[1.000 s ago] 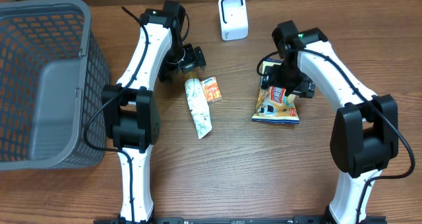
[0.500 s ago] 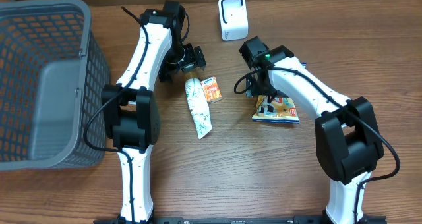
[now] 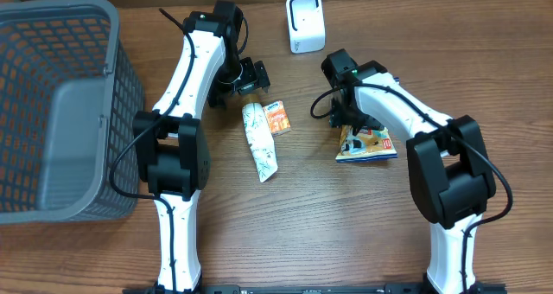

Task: Scan the item barcode
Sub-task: 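Lift the snack bag and hold it up to the scanner, then carry the snack bag right off the table edge and release it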

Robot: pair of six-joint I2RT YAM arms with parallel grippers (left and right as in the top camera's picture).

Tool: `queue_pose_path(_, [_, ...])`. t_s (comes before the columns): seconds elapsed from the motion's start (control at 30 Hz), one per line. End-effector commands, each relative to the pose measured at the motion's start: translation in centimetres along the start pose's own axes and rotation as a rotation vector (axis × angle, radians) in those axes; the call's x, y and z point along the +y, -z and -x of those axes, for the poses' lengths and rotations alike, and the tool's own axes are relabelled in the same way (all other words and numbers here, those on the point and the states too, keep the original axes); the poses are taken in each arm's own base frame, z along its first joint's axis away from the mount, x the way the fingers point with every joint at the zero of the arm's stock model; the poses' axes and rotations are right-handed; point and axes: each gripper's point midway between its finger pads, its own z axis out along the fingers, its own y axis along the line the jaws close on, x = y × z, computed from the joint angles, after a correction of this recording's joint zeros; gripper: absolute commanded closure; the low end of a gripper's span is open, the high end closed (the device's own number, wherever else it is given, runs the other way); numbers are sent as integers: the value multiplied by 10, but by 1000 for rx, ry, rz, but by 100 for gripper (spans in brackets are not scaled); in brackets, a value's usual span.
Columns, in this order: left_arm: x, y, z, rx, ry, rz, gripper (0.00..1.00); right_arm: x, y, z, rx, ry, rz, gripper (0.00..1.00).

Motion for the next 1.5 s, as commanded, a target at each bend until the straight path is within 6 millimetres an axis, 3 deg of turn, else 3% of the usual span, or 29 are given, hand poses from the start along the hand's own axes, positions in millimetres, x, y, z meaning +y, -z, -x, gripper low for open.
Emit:
queue_pose_path(0.0, [2, 7, 2, -20, 4, 3, 0, -2, -10, -7, 30, 6, -16, 59])
queue_pose_path(0.03, [2, 7, 2, -20, 4, 3, 0, -2, -10, -7, 31, 6, -17, 73])
queue_pose_path(0.13, [2, 7, 2, -20, 4, 3, 0, -3, -9, -8, 35, 8, -20, 96])
queue_pose_path(0.27, [2, 7, 2, -20, 4, 3, 0, -1, 5, 2, 23, 4, -12, 96])
queue_pose_path(0.43, [2, 7, 2, -20, 4, 3, 0, 11, 43, 38, -62, 0, 50, 96])
queue_pose_path(0.7, [2, 7, 2, -20, 4, 3, 0, 72, 120, 117, -325, -19, 390, 96])
queue_pose_path(0.87, [2, 7, 2, -20, 4, 3, 0, 110, 151, 141, -430, -10, 610, 96])
queue_pose_path(1.0, [2, 7, 2, -20, 4, 3, 0, 123, 174, 160, -538, -19, 681, 96])
queue_pose_path(1.27, [2, 7, 2, -20, 4, 3, 0, 131, 194, 181, -602, -64, 815, 96])
queue_pose_path(1.47, [2, 7, 2, -20, 4, 3, 0, 144, 165, 185, -591, -53, 809, 96])
